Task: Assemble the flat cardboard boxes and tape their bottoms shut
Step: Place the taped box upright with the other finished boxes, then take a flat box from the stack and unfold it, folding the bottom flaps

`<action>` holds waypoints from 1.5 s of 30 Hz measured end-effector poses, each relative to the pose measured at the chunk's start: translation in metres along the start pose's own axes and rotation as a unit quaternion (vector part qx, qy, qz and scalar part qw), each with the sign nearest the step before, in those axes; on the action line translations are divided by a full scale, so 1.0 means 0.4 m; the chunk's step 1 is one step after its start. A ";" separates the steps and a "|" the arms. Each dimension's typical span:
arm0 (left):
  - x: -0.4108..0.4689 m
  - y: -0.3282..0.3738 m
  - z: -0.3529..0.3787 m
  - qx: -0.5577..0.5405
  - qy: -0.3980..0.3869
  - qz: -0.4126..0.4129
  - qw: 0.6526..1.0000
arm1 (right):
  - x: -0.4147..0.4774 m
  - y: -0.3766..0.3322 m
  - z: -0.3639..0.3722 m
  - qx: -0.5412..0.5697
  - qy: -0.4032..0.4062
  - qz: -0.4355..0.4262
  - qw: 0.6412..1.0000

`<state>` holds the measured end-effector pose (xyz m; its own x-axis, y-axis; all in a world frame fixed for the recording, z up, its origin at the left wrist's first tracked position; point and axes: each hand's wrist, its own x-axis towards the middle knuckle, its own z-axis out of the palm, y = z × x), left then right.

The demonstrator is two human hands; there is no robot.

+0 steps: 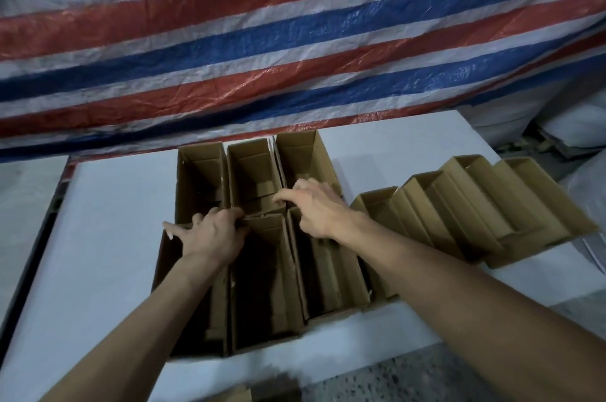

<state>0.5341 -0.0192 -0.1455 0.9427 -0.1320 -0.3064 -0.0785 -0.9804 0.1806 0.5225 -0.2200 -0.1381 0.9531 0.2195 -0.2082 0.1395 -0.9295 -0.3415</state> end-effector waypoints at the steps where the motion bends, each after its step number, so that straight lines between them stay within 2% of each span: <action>1: -0.013 0.012 -0.012 -0.008 0.000 0.006 1.000 | -0.015 -0.004 -0.015 -0.003 0.006 0.012 1.000; 4: -0.092 0.033 -0.060 -0.028 0.038 0.041 0.998 | -0.100 -0.029 -0.051 0.042 0.074 0.046 0.995; 7: -0.254 0.019 -0.099 -0.162 0.125 0.054 0.977 | -0.249 -0.086 -0.041 0.145 0.200 0.024 0.969; 10: -0.487 -0.023 -0.067 -0.270 0.158 0.038 0.949 | -0.437 -0.191 0.032 0.254 0.252 0.023 0.933; 13: -0.723 -0.065 0.037 -0.312 0.129 -0.010 0.941 | -0.621 -0.300 0.153 0.344 0.216 0.082 0.910; 15: -0.858 -0.089 0.119 -0.326 0.092 -0.068 0.939 | -0.728 -0.351 0.235 0.386 0.139 0.149 0.900; 19: -1.047 -0.132 0.232 -0.312 0.086 -0.197 0.925 | -0.884 -0.415 0.364 0.354 -0.024 0.248 0.902; 21: -1.105 -0.142 0.265 -0.254 0.088 -0.253 0.929 | -0.927 -0.440 0.405 0.361 -0.073 0.269 0.890; 24: -1.159 -0.150 0.291 -0.204 0.073 -0.302 0.928 | -0.943 -0.457 0.421 0.310 -0.047 0.265 0.912; 29: -1.185 -0.161 0.281 -0.297 0.088 -0.318 0.896 | -0.962 -0.474 0.384 0.250 -0.002 0.239 0.938; 32: -1.209 -0.156 0.252 -0.358 0.134 -0.289 0.878 | -1.007 -0.484 0.346 0.278 0.047 0.226 0.932; 34: -1.252 -0.136 0.227 -0.402 0.171 -0.267 0.859 | -1.054 -0.486 0.319 0.364 0.083 0.220 0.901; 35: -1.282 -0.119 0.212 -0.426 0.200 -0.253 0.845 | -1.082 -0.481 0.305 0.425 0.101 0.222 0.872; 36: -1.316 -0.095 0.199 -0.452 0.236 -0.237 0.827 | -1.110 -0.471 0.291 0.504 0.110 0.241 0.822; 38: -1.392 -0.039 0.175 -0.509 0.309 -0.190 0.781 | -1.169 -0.432 0.261 0.663 0.089 0.306 0.678; 39: -1.427 -0.019 0.167 -0.540 0.335 -0.160 0.756 | -1.201 -0.401 0.253 0.703 0.069 0.330 0.626; 41: -1.493 0.001 0.166 -0.591 0.348 -0.102 0.721 | -1.279 -0.335 0.251 0.724 0.023 0.363 0.586; 42: -1.516 -0.002 0.172 -0.605 0.333 -0.081 0.719 | -1.316 -0.306 0.253 0.725 -0.008 0.373 0.579; 44: -1.540 -0.020 0.190 -0.621 0.263 -0.065 0.736 | -1.378 -0.251 0.263 0.743 -0.058 0.385 0.545; 45: -1.543 -0.029 0.198 -0.622 0.214 -0.060 0.751 | -1.404 -0.227 0.267 0.764 -0.078 0.386 0.511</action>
<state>-0.0727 0.0622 -0.0327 0.9576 0.2664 -0.1093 0.1272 -0.0511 0.9906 -0.0541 -0.2270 -0.0881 0.5155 0.0940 -0.8517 -0.7481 0.5340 -0.3939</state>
